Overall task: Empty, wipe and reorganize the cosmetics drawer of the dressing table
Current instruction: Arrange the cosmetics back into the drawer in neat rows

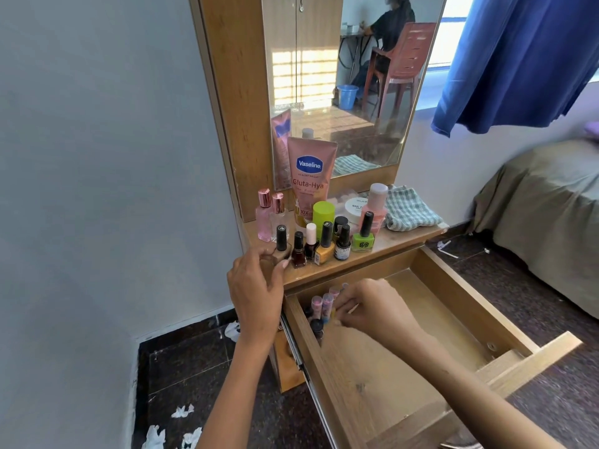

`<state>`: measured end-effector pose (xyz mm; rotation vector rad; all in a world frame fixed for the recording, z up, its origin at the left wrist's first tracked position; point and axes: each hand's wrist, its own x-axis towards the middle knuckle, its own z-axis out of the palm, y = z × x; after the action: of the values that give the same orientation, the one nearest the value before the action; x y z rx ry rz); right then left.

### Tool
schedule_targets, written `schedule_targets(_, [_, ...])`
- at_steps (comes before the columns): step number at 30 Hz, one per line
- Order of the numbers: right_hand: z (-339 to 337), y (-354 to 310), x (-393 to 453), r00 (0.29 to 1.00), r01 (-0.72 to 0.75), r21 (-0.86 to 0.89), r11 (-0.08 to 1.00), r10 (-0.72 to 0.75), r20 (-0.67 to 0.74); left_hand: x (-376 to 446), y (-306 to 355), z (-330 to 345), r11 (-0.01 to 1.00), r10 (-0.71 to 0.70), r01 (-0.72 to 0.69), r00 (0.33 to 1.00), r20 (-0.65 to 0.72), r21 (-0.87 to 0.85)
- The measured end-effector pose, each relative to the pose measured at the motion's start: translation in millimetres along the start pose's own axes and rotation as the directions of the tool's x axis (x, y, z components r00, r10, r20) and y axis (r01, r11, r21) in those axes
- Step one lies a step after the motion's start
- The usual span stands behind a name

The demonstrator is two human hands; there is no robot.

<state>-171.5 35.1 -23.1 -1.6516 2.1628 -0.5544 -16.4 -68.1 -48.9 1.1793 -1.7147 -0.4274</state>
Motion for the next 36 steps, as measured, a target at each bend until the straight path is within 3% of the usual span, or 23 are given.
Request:
schedule_targets(4, [-12.8, -8.7, -7.4, 0.986, 0.102, 0.241, 0.965, -0.066, -0.155, -24.3, 0.3, -13.3, 0.998, 0.033, -0.034, 0.999, -0.020, -0.058])
schedule_targets(7, [-15.8, -21.7, -13.0, 0.957, 0.233, 0.362, 0.903, -0.147, -0.248, -43.3, 5.5, -21.7, 0.987, 0.098, -0.088, 0.993, 0.072, -0.135])
schedule_targets(11, [-18.6, -28.9, -13.9, 0.950, 0.281, 0.317, 0.906, -0.216, -0.224, -53.1, 17.9, -22.3, 0.962, 0.168, -0.116, 0.965, 0.201, -0.246])
schedule_targets(15, [-20.9, -16.1, -14.7, 0.965, 0.187, 0.256, 0.948, -0.129, -0.229, -56.4, 17.8, -19.9, 0.967, 0.170, -0.109, 0.951, 0.258, -0.232])
schedule_targets(19, [-7.5, 4.0, -12.9, 0.984, -0.022, 0.056, 0.998, 0.032, -0.175, -52.1, 8.8, -21.4, 0.979, 0.104, -0.063, 0.973, 0.204, -0.195])
schedule_targets(23, [18.1, 14.5, -4.5, 0.991, -0.126, -0.059, 0.990, 0.122, -0.059, -48.3, 5.7, -24.2, 0.986, 0.095, -0.074, 0.986, 0.134, -0.151])
schedule_targets(36, [52.5, 16.5, 0.7, 0.999, 0.037, -0.109, 0.993, -0.035, 0.022, -33.1, 11.6, -13.2, 0.993, 0.047, -0.040, 0.997, 0.065, -0.111])
